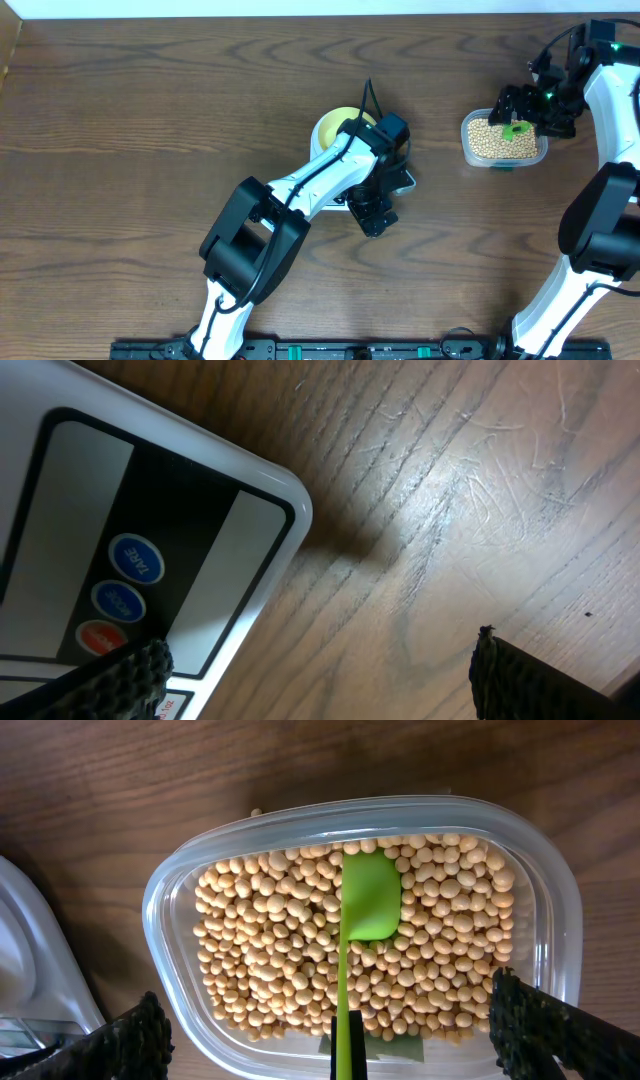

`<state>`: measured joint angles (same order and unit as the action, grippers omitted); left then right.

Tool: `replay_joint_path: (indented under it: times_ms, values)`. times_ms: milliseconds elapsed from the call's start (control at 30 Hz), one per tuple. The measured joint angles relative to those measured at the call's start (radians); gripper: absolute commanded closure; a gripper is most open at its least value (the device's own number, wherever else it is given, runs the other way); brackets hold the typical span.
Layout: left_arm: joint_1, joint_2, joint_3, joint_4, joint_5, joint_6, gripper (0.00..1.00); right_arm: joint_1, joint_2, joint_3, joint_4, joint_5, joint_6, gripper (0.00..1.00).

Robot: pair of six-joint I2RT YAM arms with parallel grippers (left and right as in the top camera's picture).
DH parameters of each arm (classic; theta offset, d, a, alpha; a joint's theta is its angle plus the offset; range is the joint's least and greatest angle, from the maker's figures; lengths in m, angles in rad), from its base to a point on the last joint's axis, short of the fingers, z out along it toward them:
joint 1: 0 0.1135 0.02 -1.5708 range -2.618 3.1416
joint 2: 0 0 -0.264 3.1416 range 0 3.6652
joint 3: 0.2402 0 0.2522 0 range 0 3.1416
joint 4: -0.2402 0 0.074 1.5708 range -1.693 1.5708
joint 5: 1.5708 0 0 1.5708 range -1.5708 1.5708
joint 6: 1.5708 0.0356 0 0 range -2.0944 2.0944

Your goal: Scoop item into bowl and weigh 50g on scale

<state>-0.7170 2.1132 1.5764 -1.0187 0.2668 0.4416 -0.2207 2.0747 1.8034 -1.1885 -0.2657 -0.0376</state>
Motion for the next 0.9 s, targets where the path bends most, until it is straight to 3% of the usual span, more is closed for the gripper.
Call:
replay_joint_path:
  times_ms: [900]
  values:
    - [0.003,0.000,0.000,0.032,-0.056,-0.078,0.02,0.000,0.000,0.000,0.000,0.000,0.000,0.01]
